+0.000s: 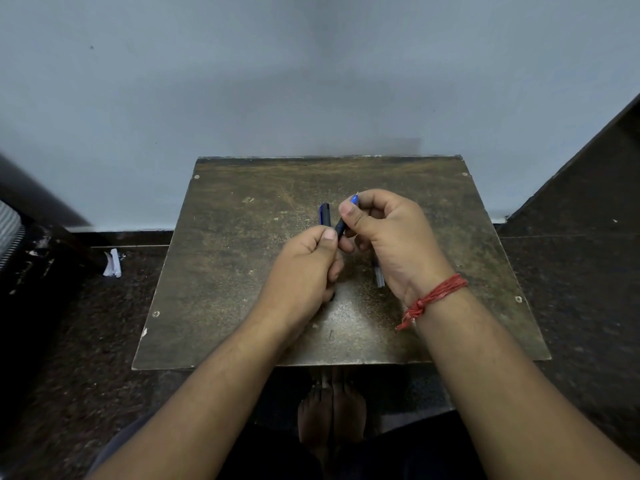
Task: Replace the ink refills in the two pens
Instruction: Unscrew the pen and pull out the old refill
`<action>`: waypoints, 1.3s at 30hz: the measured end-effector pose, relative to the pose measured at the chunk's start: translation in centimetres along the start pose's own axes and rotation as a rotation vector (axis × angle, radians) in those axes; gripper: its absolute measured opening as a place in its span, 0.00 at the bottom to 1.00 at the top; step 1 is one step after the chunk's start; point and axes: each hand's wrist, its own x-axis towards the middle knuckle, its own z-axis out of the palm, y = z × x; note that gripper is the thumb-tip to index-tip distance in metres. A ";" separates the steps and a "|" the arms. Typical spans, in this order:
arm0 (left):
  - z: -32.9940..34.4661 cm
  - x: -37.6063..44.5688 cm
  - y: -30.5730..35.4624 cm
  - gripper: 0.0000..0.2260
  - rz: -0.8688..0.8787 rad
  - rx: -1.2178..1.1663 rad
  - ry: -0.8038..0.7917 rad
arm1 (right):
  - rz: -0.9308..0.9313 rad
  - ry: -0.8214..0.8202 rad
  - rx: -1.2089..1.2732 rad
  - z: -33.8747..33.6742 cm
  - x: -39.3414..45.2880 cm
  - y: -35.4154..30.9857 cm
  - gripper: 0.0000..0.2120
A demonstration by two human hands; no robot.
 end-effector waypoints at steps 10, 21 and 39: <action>0.1 -0.5 1.3 0.15 -0.085 -0.261 -0.097 | -0.023 -0.088 0.160 0.2 0.4 0.0 0.05; 0.5 -0.4 1.2 0.16 -0.066 -0.145 0.047 | -0.031 0.031 -0.001 0.0 0.5 1.0 0.06; 0.4 -0.6 0.6 0.16 -0.051 -0.088 0.022 | 0.012 0.050 0.055 -0.1 0.4 1.0 0.11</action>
